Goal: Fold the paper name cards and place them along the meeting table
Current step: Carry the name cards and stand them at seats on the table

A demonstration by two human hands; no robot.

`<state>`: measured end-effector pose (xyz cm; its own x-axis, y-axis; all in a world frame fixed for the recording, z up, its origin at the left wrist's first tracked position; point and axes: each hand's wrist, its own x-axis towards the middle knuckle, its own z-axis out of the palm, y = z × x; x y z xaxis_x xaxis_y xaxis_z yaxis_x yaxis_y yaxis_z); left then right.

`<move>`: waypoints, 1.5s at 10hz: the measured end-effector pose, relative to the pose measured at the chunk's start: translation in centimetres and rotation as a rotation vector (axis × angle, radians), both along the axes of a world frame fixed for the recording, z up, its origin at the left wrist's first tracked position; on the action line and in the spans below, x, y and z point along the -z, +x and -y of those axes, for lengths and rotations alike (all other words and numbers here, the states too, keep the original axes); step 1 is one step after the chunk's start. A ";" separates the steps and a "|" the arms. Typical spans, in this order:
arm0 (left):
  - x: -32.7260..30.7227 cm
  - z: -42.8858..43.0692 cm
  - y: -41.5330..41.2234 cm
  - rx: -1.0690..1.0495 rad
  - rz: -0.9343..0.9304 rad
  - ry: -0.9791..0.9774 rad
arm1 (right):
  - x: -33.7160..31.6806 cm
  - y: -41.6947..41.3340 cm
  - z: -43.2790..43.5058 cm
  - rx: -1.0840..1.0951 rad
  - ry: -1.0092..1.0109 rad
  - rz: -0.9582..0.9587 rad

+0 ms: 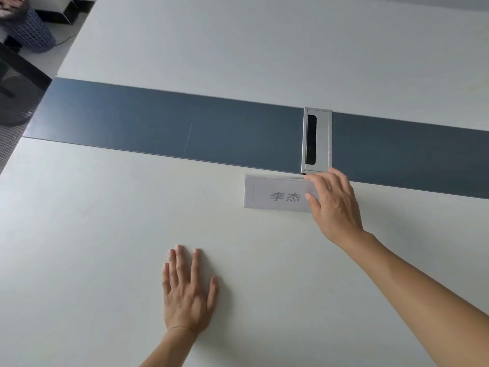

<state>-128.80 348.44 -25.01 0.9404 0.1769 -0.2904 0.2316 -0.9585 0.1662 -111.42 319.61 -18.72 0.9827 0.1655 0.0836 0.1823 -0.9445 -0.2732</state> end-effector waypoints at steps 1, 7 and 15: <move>0.0 0.0 0.0 0.002 0.003 0.005 | 0.1 0.2 0.1 0.004 -0.012 0.019; 1.1 -0.1 -0.4 0.015 0.091 0.004 | -3.1 -6.4 1.0 0.212 0.193 -0.039; -19.1 6.1 -14.7 0.203 -0.533 -0.907 | -14.7 -54.3 4.8 1.186 1.161 -0.305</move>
<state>-143.47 342.30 -5.87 0.6408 -0.4570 -0.6169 0.3350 -0.5565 0.7603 -165.77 314.77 -4.00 0.5136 -0.6314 -0.5809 -0.6168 0.1989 -0.7615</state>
